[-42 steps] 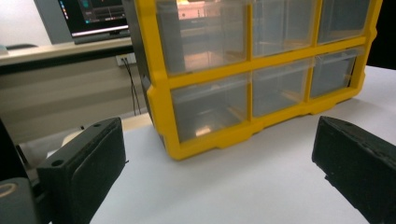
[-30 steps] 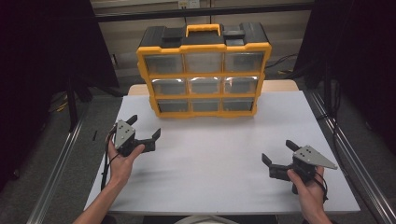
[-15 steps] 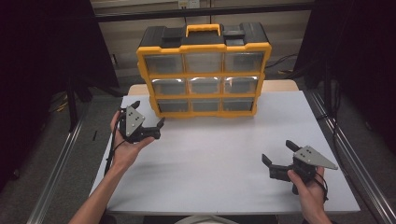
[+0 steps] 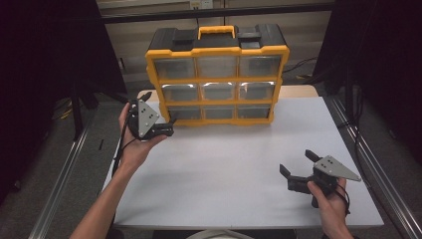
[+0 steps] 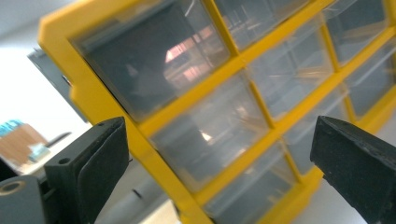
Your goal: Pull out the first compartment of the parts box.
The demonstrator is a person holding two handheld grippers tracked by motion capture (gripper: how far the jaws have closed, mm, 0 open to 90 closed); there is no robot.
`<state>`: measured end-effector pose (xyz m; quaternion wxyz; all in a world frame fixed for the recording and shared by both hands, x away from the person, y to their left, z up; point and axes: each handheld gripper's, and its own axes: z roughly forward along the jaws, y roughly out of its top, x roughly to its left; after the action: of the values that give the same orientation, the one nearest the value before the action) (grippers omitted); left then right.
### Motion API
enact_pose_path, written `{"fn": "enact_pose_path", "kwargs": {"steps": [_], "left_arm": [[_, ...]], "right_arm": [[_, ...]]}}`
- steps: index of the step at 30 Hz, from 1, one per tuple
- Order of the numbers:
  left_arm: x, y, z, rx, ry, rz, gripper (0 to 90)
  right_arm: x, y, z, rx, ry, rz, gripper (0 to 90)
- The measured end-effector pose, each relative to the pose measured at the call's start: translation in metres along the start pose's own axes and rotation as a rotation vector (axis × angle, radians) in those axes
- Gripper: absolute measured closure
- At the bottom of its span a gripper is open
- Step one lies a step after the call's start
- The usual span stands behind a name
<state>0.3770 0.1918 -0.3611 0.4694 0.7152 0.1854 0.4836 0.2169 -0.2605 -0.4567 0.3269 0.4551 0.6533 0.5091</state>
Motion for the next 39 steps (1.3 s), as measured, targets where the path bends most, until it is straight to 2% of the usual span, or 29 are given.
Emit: {"fn": "enact_pose_path", "kwargs": {"steps": [4,6,7,9,10,12,14,16,23,25,27,30,31,33,35,36,37,38,39], "left_arm": [[0.003,0.005,0.003,-0.006,0.015,0.037,5.4],[0.004,0.009,0.005,-0.005,0.025,0.099,5.8],[0.005,0.013,0.007,-0.008,0.047,0.153,6.0],[0.005,0.014,0.009,-0.011,0.056,0.158,6.1],[0.005,0.015,0.011,-0.016,0.073,0.143,6.3],[0.006,0.017,0.014,-0.028,0.085,0.145,6.5],[0.006,0.019,0.018,-0.025,0.097,0.182,6.5],[0.006,0.02,0.022,-0.013,0.109,0.239,6.3],[0.003,0.026,0.035,-0.002,0.143,0.4,6.6],[0.004,0.028,0.037,0.016,0.156,0.483,7.3],[0.005,0.03,0.04,0.039,0.165,0.549,8.6],[0.009,0.031,0.043,0.059,0.165,0.57,9.7],[0.011,0.033,0.045,0.055,0.183,0.608,9.7],[0.013,0.033,0.047,0.071,0.196,0.629,9.7],[0.017,0.034,0.053,0.085,0.221,0.681,10.9],[0.017,0.034,0.053,0.085,0.221,0.681,11.2],[0.017,0.034,0.053,0.118,0.233,0.7,12.3],[0.017,0.032,0.055,0.102,0.245,0.706,12.9],[0.017,0.033,0.055,0.122,0.259,0.744,12.9]], "right_arm": [[0.0,0.0,-0.001,0.002,-0.004,0.007,0.5],[0.0,0.0,-0.001,0.003,-0.003,0.003,0.5],[0.0,0.0,0.0,0.004,0.0,0.002,0.5],[0.0,0.0,0.0,0.005,0.0,0.002,0.5],[0.0,0.0,0.0,0.005,0.001,-0.001,0.5],[0.001,0.0,0.0,0.005,0.002,-0.007,0.5],[0.001,0.0,0.0,0.004,0.002,-0.009,0.5],[0.0,0.0,0.0,0.001,0.003,-0.007,0.5],[0.001,0.0,0.0,-0.003,0.013,-0.005,0.3],[0.001,0.0,0.001,-0.002,0.014,-0.004,0.3],[0.001,0.0,0.001,-0.002,0.013,-0.004,0.3],[0.001,0.0,0.0,-0.006,0.017,-0.002,0.2],[0.001,0.0,0.0,-0.006,0.017,-0.002,0.2],[0.001,0.0,0.0,-0.005,0.017,-0.004,0.2],[0.001,0.0,0.0,-0.005,0.017,-0.006,0.2],[0.001,0.0,0.0,-0.005,0.017,-0.006,0.2],[0.001,0.0,0.0,-0.005,0.018,-0.006,0.2],[0.001,0.0,0.0,-0.005,0.018,-0.005,0.3],[0.001,0.0,0.0,-0.005,0.018,-0.005,0.3]]}}
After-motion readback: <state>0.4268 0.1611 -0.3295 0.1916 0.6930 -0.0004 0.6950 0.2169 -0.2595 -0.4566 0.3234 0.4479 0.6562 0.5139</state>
